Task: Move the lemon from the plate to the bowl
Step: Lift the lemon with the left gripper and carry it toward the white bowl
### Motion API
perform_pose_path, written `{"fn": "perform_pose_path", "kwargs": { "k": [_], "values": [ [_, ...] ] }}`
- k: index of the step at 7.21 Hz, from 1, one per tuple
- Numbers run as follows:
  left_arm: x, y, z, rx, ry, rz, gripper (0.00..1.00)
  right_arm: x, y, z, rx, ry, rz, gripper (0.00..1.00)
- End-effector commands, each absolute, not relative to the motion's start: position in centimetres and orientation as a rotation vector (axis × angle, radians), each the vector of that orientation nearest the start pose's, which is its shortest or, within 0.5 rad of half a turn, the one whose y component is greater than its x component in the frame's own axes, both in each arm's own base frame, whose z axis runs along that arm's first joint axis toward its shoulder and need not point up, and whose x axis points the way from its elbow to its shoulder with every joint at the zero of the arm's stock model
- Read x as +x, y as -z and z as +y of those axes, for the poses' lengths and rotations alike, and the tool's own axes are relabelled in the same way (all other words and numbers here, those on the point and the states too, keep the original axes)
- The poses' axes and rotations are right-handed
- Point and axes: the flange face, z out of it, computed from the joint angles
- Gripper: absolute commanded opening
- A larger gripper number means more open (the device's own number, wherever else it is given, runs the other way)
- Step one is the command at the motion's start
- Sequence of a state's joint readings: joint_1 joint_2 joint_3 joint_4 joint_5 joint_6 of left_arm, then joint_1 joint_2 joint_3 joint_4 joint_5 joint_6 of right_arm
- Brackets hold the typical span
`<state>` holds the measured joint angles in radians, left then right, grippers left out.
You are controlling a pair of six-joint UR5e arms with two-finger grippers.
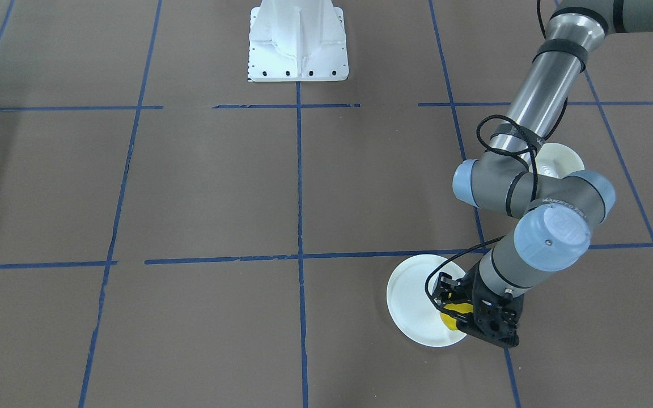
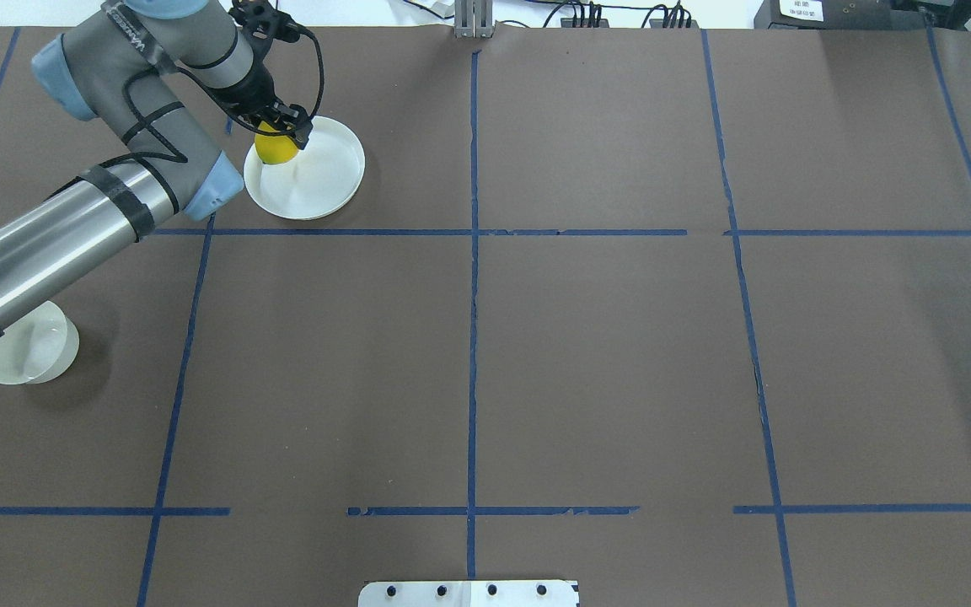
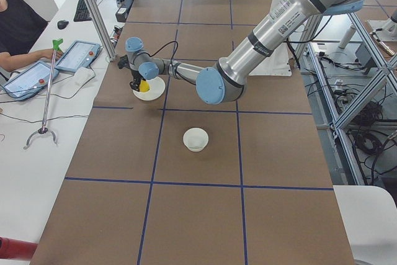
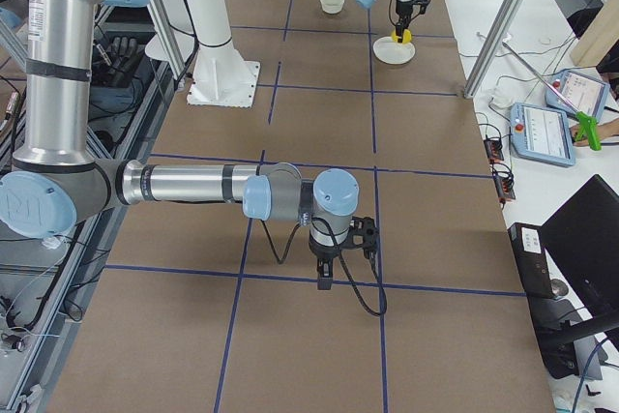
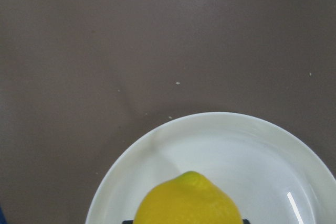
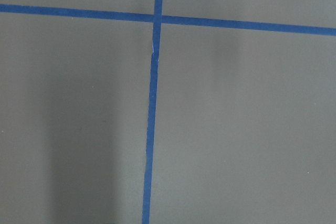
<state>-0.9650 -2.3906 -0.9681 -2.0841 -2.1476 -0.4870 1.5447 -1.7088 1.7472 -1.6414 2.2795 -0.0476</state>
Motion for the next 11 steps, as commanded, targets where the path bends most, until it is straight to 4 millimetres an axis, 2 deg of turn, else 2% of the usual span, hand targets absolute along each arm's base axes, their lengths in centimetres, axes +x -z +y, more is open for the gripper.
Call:
{"fn": "perform_pose_path", "kwargs": {
  "k": [1,2,4,5,6,7,9,11],
  "values": [
    [36.4,-35.3,-68.8,0.287,-0.289,0.818,0.0,5.7,-64.7,-43.2,-0.023,0.059,-0.709,1.0],
    [32.7,-35.7,-66.9,0.302,-0.265,0.815,0.0,5.7,-64.7,-43.2,-0.023,0.059,-0.709,1.0],
    [27.2,-41.0,-59.6,0.279,-0.212,0.814,0.0,5.7,-64.7,-43.2,-0.023,0.059,-0.709,1.0],
    [24.4,-44.3,-55.9,0.252,-0.195,0.799,0.0,5.7,-64.7,-43.2,-0.023,0.059,-0.709,1.0],
    [22.3,-46.9,-53.0,0.222,-0.169,0.785,0.0,5.7,-64.7,-43.2,-0.023,0.059,-0.709,1.0],
    [21.0,-49.5,-50.9,0.153,-0.066,0.777,0.0,5.7,-64.7,-43.2,-0.023,0.059,-0.709,1.0],
    [18.6,-52.0,-46.8,0.112,-0.021,0.761,0.0,5.7,-64.7,-43.2,-0.023,0.059,-0.709,1.0],
    [17.7,-54.4,-45.0,0.103,0.028,0.775,0.0,5.7,-64.7,-43.2,-0.023,0.059,-0.709,1.0]
  ]
}}
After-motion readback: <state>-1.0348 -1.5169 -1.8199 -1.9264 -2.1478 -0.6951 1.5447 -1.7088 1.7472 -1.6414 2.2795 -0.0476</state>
